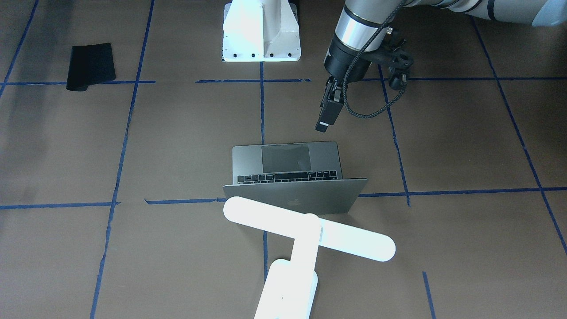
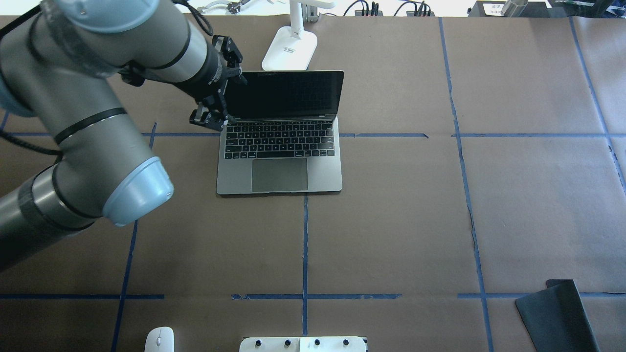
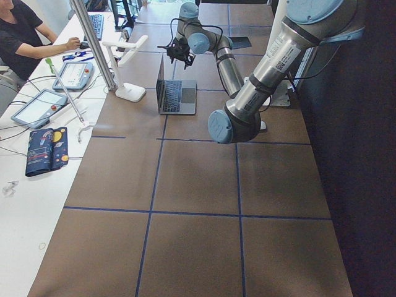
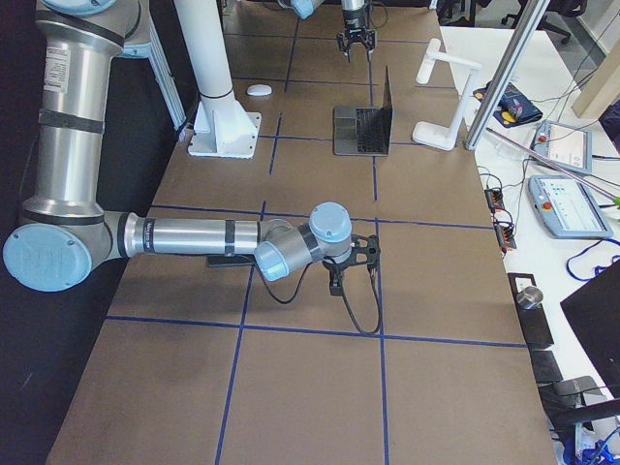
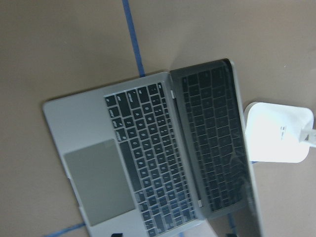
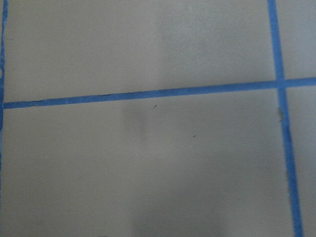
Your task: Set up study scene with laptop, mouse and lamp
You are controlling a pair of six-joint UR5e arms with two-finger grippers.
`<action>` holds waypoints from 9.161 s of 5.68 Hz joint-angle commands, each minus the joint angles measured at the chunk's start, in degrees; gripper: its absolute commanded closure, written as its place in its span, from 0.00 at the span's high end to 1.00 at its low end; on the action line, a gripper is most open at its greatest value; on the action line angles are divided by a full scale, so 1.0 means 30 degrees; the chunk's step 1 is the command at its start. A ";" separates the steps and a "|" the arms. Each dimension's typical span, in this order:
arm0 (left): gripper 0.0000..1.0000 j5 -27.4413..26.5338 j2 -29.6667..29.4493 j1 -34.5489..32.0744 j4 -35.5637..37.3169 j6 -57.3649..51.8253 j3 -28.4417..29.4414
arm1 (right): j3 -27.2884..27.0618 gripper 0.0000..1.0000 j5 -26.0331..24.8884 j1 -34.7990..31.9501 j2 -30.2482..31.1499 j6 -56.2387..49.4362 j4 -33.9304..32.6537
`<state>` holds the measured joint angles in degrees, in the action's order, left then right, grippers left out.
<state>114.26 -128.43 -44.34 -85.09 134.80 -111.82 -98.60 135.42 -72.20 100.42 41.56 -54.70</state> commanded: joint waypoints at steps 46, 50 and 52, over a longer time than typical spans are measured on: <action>1.00 -0.4630 1.2929 1.3777 -0.5680 -1.0686 -0.3479 | 0.4566 1.00 -0.3188 0.6253 -1.1646 1.1751 0.1533; 0.70 -0.4601 1.3221 1.3900 -0.5739 -1.0890 -0.3449 | 0.4095 1.00 -0.3130 0.6253 -1.1382 1.1751 0.1504; 0.12 -0.4601 1.3309 1.3871 -0.5710 -1.0978 -0.3565 | 0.4095 1.00 -0.3130 0.6253 -1.1382 1.1751 0.1504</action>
<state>100.46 -88.62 -2.65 -102.27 101.93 -122.33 -86.30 126.03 -53.43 66.27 76.82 -50.19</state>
